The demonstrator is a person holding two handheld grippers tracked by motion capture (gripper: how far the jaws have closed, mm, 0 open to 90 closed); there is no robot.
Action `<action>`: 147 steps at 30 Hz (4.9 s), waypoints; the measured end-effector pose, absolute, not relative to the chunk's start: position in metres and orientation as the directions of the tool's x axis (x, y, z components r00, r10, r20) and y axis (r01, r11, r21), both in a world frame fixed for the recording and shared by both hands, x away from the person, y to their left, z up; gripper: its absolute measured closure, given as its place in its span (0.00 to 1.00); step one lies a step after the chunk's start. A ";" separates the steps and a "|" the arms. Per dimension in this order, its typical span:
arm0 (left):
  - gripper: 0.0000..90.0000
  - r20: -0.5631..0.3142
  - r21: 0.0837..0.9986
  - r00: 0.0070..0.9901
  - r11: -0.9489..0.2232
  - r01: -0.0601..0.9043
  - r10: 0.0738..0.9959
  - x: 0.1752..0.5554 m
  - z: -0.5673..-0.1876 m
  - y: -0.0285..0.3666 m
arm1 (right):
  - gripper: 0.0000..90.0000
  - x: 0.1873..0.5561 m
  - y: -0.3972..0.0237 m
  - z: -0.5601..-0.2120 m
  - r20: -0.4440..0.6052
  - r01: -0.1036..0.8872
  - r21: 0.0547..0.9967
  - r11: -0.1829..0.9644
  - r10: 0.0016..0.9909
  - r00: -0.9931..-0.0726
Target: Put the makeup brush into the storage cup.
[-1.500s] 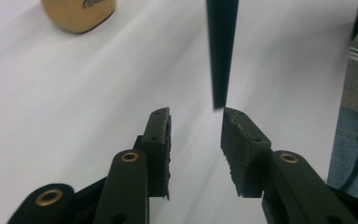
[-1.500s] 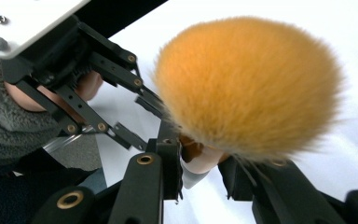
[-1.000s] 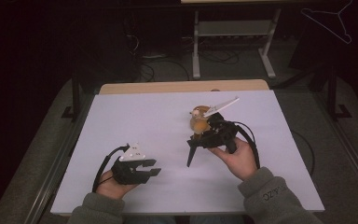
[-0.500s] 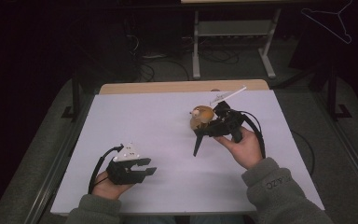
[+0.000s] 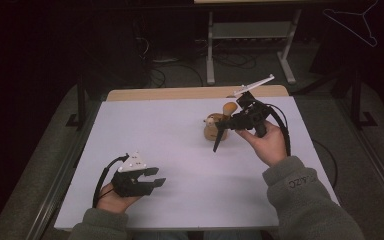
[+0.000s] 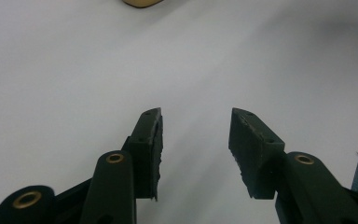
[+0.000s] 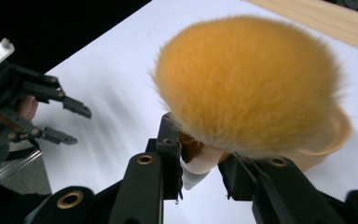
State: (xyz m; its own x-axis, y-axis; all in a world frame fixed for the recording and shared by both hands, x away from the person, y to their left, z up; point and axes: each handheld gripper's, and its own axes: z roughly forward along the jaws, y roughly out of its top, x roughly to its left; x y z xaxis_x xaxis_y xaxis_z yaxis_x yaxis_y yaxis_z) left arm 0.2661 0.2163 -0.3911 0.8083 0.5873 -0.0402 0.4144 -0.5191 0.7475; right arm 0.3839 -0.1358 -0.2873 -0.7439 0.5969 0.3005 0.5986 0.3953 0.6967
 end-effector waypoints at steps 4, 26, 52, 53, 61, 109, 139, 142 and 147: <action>0.60 -0.042 0.749 0.807 -0.517 0.416 0.589 0.267 -0.392 0.217 | 0.78 0.393 -0.140 -0.278 0.287 0.597 0.705 0.382 0.615 -0.734; 0.56 -0.049 0.767 0.805 -0.495 0.409 0.591 0.267 -0.391 0.217 | 0.78 0.442 -0.145 -0.257 0.271 0.628 0.717 0.302 0.709 -0.651; 0.55 -0.044 0.766 0.806 -0.498 0.407 0.590 0.268 -0.391 0.220 | 0.78 0.471 -0.143 -0.282 0.248 0.674 0.690 0.264 0.789 -0.563; 0.55 -0.055 0.770 0.800 -0.485 0.415 0.598 0.268 -0.391 0.220 | 0.78 0.472 -0.142 -0.283 0.252 0.679 0.687 0.261 0.790 -0.559; 0.54 -0.048 0.767 0.803 -0.493 0.410 0.593 0.268 -0.391 0.221 | 0.78 0.473 -0.137 -0.289 0.239 0.684 0.676 0.273 0.797 -0.555; 0.54 -0.073 0.775 0.793 -0.467 0.427 0.605 0.268 -0.392 0.221 | 0.74 0.484 -0.129 -0.347 0.264 0.757 0.585 0.290 0.815 -0.516; 0.47 -0.052 0.772 0.773 -0.465 0.433 0.633 0.270 -0.391 0.226 | 0.51 0.442 -0.160 -0.343 0.222 0.645 0.700 0.308 0.764 -0.605; 0.46 -0.058 0.774 0.766 -0.456 0.440 0.640 0.270 -0.392 0.227 | 0.50 0.435 -0.164 -0.345 0.220 0.636 0.706 0.311 0.758 -0.614; 0.43 -0.057 0.774 0.759 -0.451 0.445 0.649 0.271 -0.391 0.228 | 0.47 0.424 -0.169 -0.348 0.241 0.632 0.716 0.296 0.745 -0.621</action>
